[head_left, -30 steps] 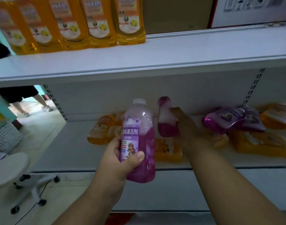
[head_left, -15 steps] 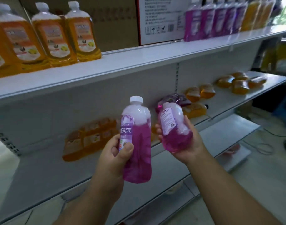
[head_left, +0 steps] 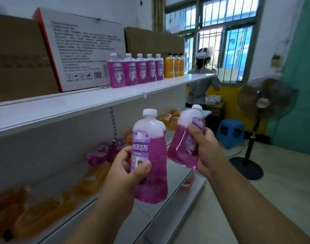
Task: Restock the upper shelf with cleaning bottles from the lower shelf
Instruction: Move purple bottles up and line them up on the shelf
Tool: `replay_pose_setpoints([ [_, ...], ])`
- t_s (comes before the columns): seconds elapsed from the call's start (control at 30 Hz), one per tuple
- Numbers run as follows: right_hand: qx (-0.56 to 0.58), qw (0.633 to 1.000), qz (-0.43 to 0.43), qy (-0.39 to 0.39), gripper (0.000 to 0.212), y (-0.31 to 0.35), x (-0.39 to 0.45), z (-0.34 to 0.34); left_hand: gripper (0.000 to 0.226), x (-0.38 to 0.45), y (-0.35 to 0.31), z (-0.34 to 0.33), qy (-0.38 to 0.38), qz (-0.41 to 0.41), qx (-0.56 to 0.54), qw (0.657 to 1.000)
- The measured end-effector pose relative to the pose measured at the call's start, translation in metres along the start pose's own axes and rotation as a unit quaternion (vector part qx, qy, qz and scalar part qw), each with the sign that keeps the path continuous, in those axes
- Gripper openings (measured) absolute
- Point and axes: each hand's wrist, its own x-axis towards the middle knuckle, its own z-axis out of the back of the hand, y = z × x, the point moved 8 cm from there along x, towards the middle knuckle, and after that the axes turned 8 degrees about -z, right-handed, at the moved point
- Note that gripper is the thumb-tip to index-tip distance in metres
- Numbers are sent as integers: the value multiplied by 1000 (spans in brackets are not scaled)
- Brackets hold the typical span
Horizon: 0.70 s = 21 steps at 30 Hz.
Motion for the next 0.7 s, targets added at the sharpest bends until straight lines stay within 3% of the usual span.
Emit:
replay_pose_setpoints([
  [0.1, -86, 993, 72, -37, 75, 56, 29, 31, 80, 43, 14, -45, 0, -13, 5, 1000],
  [0.3, -208, 971, 112, -26, 77, 120, 102, 70, 96, 125, 39, -107, 6, -39, 10, 999],
  [0.57, -235, 957, 169, -10, 85, 165, 215, 78, 100, 256, 39, -160, 65, -113, 59, 990],
  [0.7, -242, 951, 192, 2, 85, 196, 268, 76, 97, 321, 30, -174, 54, -153, 103, 981],
])
